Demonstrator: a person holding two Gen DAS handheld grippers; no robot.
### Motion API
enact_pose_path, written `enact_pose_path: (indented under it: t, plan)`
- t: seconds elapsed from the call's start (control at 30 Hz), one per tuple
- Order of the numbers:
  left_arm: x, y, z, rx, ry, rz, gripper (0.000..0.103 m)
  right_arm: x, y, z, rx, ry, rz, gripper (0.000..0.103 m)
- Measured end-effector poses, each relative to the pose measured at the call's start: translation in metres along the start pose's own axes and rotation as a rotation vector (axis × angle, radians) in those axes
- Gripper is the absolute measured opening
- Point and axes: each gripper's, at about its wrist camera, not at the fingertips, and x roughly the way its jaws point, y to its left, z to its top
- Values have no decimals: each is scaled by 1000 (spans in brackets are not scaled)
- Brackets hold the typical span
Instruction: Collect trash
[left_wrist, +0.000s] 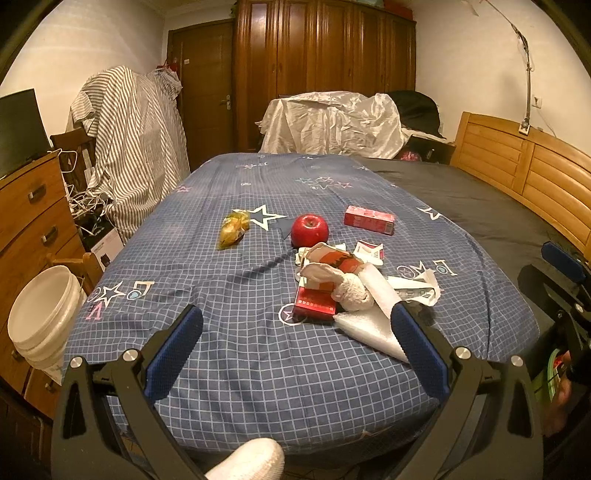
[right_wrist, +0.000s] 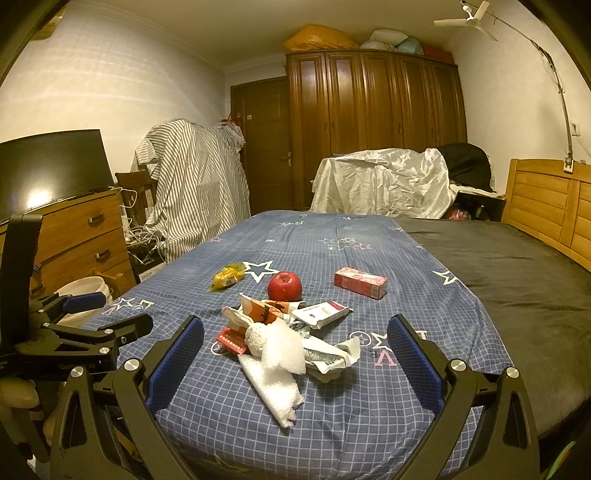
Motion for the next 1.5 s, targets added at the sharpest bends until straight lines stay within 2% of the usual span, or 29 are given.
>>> enact_pose_path:
  t: [0.6,0.8,0.9,0.97,1.03,1.1,1.3,1.37,1.5]
  plan:
    - [8,-1,0,-5,23,-6,98,2,0,-2,-4,7,5,99]
    - [26,6,-7,-18,67,2,98,20,-6,-11,-18,58,37,99]
    - [40,10,-12,-26,107,5,98,44,-10,-20,-11,135,107,96]
    - [48,12,-15,-29,130,5,98,70,-11,-26,-6,207,157,87]
    - [59,15,-20,-34,163,0,98,96,-13,-30,6,265,178,72]
    - [70,18,-26,-35,194,1,98,127,-16,-33,27,319,187,66]
    - [99,29,-42,-40,278,1,98,209,-12,-47,53,456,209,66]
    - [106,33,-45,-49,297,1,98,223,-3,-50,41,477,224,58]
    - [115,48,-49,-78,319,16,98,241,30,-47,-5,478,302,56]
